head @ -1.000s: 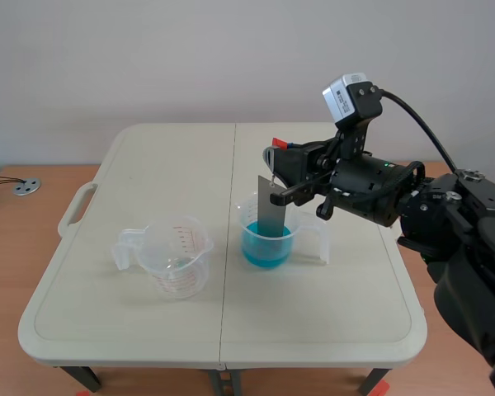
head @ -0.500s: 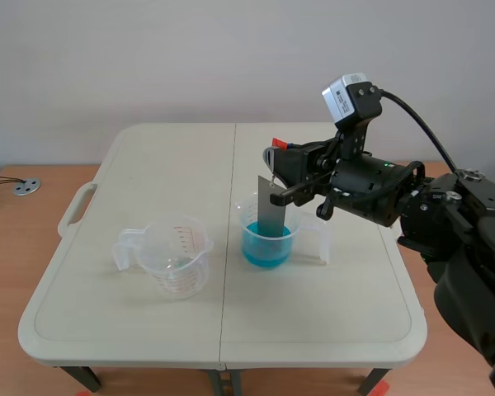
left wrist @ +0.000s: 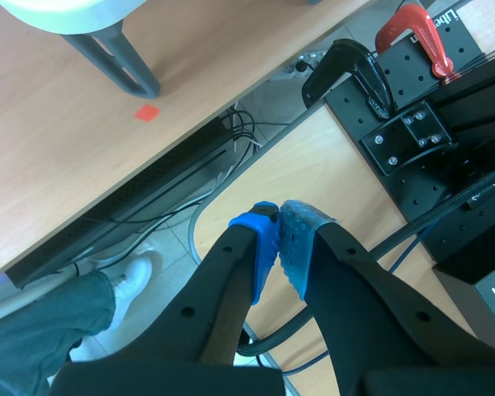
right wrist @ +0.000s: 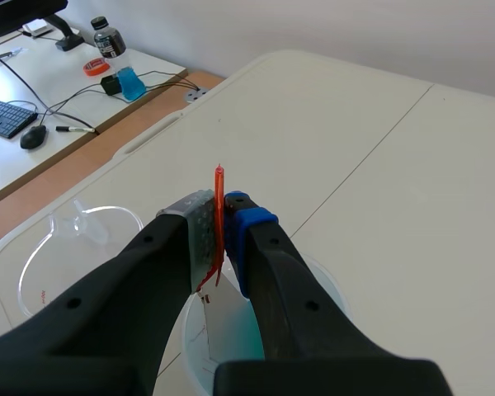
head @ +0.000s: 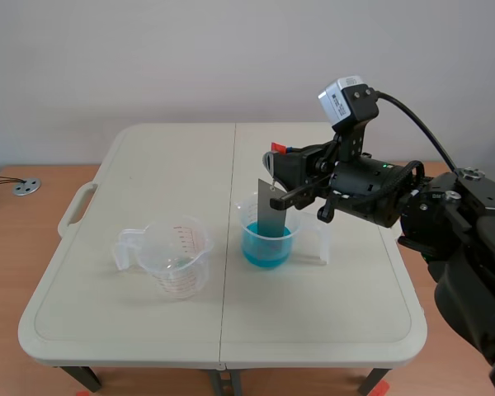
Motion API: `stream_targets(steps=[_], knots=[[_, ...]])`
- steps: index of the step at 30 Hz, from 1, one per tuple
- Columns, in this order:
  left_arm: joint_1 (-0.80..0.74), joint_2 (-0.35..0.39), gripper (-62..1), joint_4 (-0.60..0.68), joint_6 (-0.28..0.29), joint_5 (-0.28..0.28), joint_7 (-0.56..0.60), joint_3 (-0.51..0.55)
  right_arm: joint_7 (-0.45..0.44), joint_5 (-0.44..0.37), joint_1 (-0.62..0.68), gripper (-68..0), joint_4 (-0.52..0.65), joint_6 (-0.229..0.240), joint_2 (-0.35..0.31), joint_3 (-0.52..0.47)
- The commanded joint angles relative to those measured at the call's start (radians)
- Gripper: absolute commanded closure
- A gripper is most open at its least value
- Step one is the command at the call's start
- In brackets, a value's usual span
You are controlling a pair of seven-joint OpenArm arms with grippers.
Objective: Hold the metal plate by the orange handle, dip it into the blue solution, take it out and point at it, then put the plate back in the beaker on the left.
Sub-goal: 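Hold the plate still in the solution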
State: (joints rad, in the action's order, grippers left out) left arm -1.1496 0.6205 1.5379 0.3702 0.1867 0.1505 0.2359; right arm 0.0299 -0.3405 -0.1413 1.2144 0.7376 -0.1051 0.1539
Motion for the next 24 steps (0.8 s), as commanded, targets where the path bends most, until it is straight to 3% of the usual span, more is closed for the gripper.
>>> stream_targets(steps=[1,16,24], knots=[[0.000,-0.008,-4.5,0.005,0.006,0.006,0.010,0.001,0.009,0.005,-0.016,-1.3,0.007,0.008,-0.003,0.005],[0.000,-0.008,-4.5,0.005,0.006,0.006,0.010,0.001,0.004,-0.034,-0.017,-1.3,0.014,0.008,-0.003,0.002],[0.000,-0.008,-4.5,0.005,0.006,0.006,0.010,0.001,0.018,-0.103,-0.016,-1.3,0.111,0.008,-0.039,-0.008]])
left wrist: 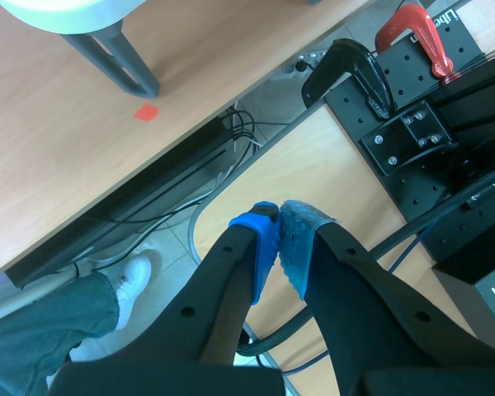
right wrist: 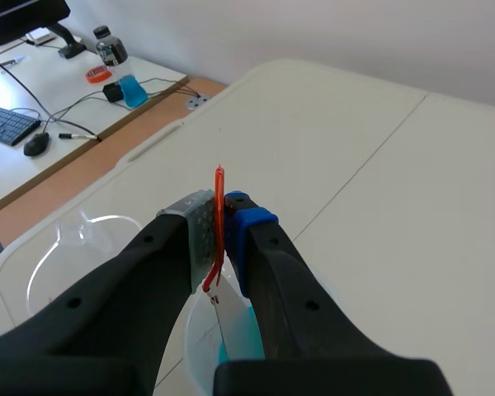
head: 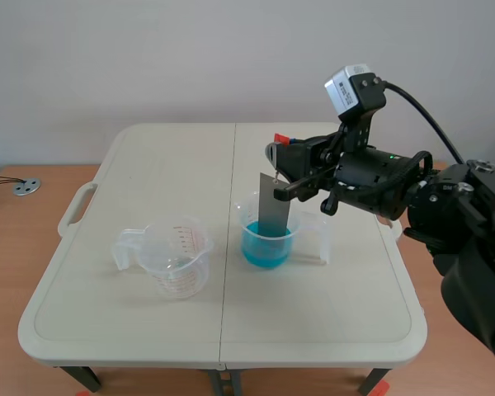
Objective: Hold the metal plate by the orange handle, dip it into the blue solution, take it out and point at it, then put the plate back in the beaker on the left.
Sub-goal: 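Hold the plate still in the solution, then raise the plate and point at it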
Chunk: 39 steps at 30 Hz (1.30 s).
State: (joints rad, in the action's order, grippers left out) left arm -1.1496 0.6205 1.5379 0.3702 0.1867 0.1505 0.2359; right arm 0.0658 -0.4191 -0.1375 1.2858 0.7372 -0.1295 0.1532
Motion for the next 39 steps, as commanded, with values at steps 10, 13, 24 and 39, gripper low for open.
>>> stream_targets(steps=[10,13,24,39], knots=[[0.005,-0.007,-4.5,0.006,0.006,0.006,0.051,0.001,0.110,-0.135,-0.020,-1.3,0.208,0.008,-0.031,-0.052],[0.038,-0.002,-4.5,0.007,0.006,0.002,0.068,0.002,0.148,-0.169,-0.020,-1.3,0.253,0.008,-0.032,-0.055],[0.341,0.051,-4.5,0.011,0.034,0.004,0.066,0.000,0.221,-0.248,-0.020,-1.3,0.378,0.008,-0.031,-0.055],[0.873,0.034,-4.5,0.010,0.153,0.003,-0.094,-0.254,0.247,-0.293,-0.020,-1.3,0.426,0.008,-0.031,-0.055]])
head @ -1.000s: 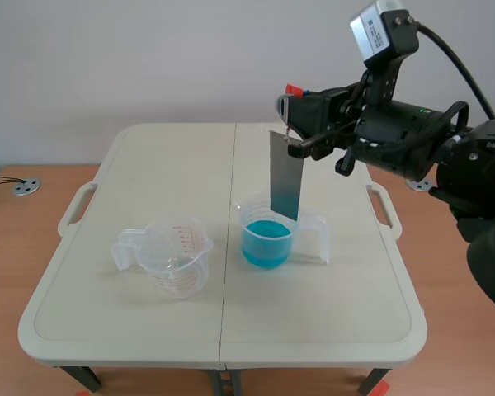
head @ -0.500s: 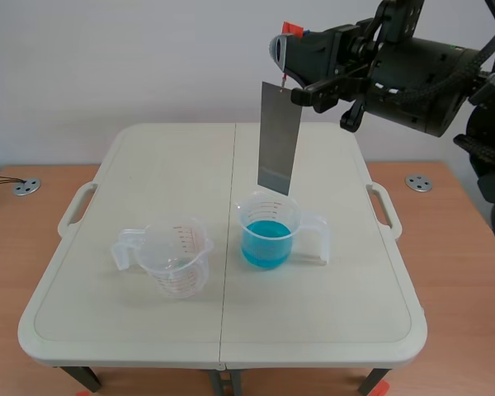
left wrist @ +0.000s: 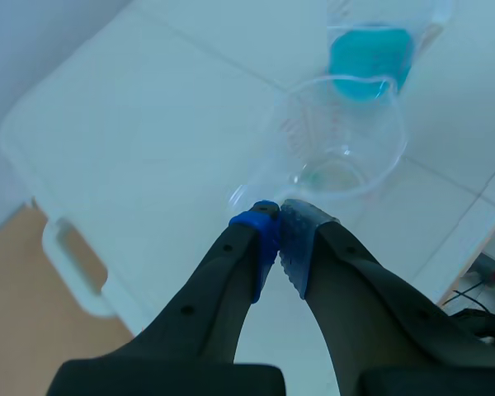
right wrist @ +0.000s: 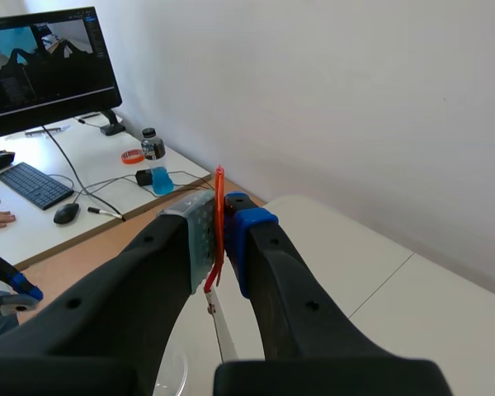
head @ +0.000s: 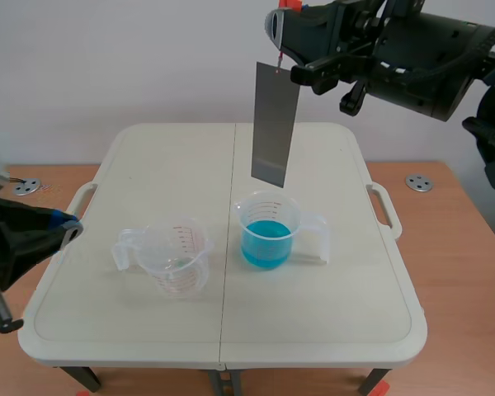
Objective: Hold the metal plate by the orange handle, dip it into the blue solution, take it out and point at it, then put the plate back in the beaker on the left.
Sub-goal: 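Raise the plate and point at it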
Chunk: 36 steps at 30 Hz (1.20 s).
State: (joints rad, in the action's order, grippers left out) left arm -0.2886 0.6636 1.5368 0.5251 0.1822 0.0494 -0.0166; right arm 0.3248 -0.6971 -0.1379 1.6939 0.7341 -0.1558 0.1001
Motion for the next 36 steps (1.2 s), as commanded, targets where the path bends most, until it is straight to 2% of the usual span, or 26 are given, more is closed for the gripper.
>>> stream_targets(steps=[1,8,15,21,28,33,36], knots=[[0.047,-0.016,-4.5,0.010,-0.002,0.008,-0.007,-0.029,-0.013,-0.015,-0.020,-1.3,0.018,0.011,-0.005,-0.002],[0.264,-0.092,-4.5,-0.013,-0.002,0.008,-0.129,-0.189,-0.012,-0.015,-0.020,-1.3,0.018,0.011,-0.005,-0.002],[0.392,-0.183,-4.5,-0.067,-0.007,0.003,-0.182,-0.279,-0.012,-0.015,-0.020,-1.3,0.018,0.011,-0.005,-0.002],[0.452,-0.264,-4.5,-0.156,-0.017,-0.072,-0.179,-0.328,-0.012,-0.015,-0.020,-1.3,0.018,0.011,-0.005,-0.002],[0.500,-0.345,-4.4,-0.235,-0.060,-0.134,-0.171,-0.350,-0.012,-0.015,-0.020,-1.3,0.018,0.011,-0.005,-0.002],[0.505,-0.381,-4.4,-0.249,-0.067,-0.206,-0.146,-0.350,-0.012,-0.014,-0.020,-1.3,0.018,0.011,-0.005,-0.002],[0.505,-0.386,-4.5,-0.250,-0.068,-0.217,-0.143,-0.354,-0.012,-0.014,-0.020,-1.3,0.018,0.011,-0.005,-0.002]])
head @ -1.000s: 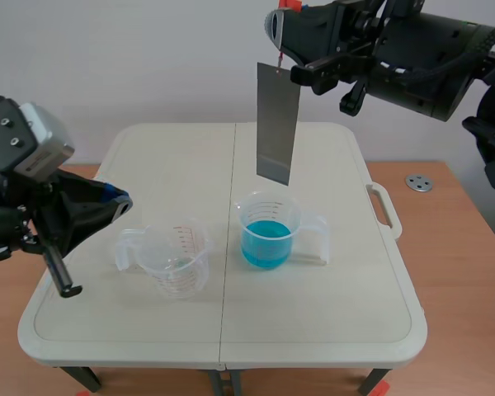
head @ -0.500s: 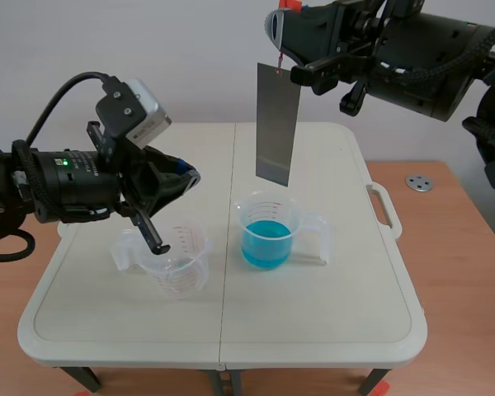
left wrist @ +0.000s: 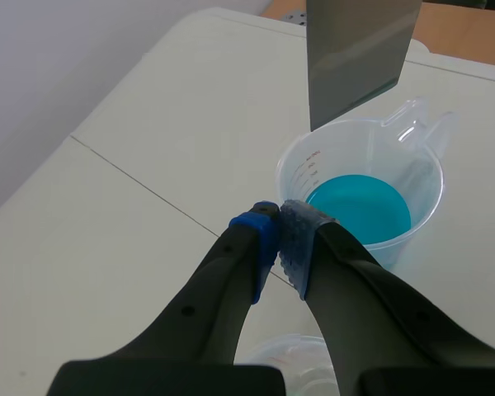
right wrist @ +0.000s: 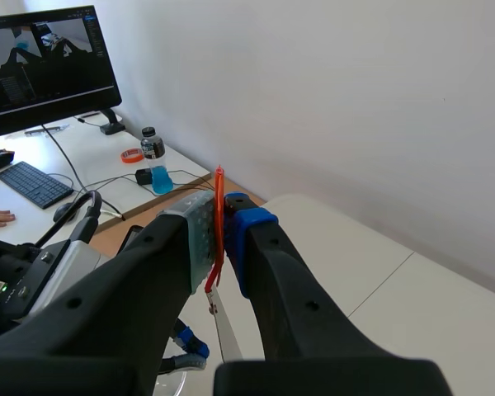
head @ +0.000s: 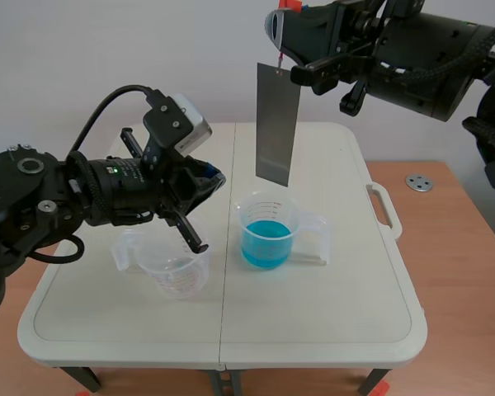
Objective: Hold the metal plate by the orange handle, dip it into the blue solution, take it out and point at it, then put the plate back in the beaker on the left.
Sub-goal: 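Raise the plate and point at it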
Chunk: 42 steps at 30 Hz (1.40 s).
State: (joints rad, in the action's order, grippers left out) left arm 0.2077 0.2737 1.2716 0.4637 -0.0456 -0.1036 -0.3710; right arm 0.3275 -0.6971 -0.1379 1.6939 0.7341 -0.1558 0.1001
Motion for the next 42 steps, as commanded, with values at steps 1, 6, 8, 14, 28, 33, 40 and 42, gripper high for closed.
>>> stream_targets(steps=[1,6,8,14,28,33,40,42], knots=[[0.009,0.004,-4.4,0.015,-0.006,0.010,0.011,0.001,-0.014,-0.014,-0.020,-1.3,0.018,0.011,-0.005,-0.002],[0.009,0.004,-4.4,0.015,-0.006,0.010,0.010,0.001,-0.014,-0.014,-0.020,-1.3,0.018,0.011,-0.005,-0.002],[0.009,0.004,-4.5,0.015,-0.006,0.010,0.010,0.001,-0.014,-0.014,-0.020,-1.3,0.018,0.011,-0.005,-0.002],[0.008,0.004,-4.5,0.015,-0.006,0.010,0.009,0.001,-0.014,-0.014,-0.020,-1.3,0.018,0.011,-0.005,-0.002],[-0.066,0.066,-4.5,0.069,-0.083,0.011,0.016,0.041,-0.012,-0.014,-0.020,-1.3,0.018,0.011,-0.005,-0.002],[-0.223,0.151,-4.5,0.206,-0.118,0.027,0.034,0.129,-0.011,-0.014,-0.020,-1.3,0.018,0.011,-0.005,-0.002],[-0.483,0.237,-4.5,0.360,-0.166,0.085,0.040,0.302,-0.011,-0.015,-0.029,-1.3,0.018,0.011,-0.005,0.006],[-0.565,0.252,-4.5,0.386,-0.167,0.105,0.060,0.356,-0.011,-0.014,-0.032,-1.3,0.018,0.011,-0.005,0.011]])
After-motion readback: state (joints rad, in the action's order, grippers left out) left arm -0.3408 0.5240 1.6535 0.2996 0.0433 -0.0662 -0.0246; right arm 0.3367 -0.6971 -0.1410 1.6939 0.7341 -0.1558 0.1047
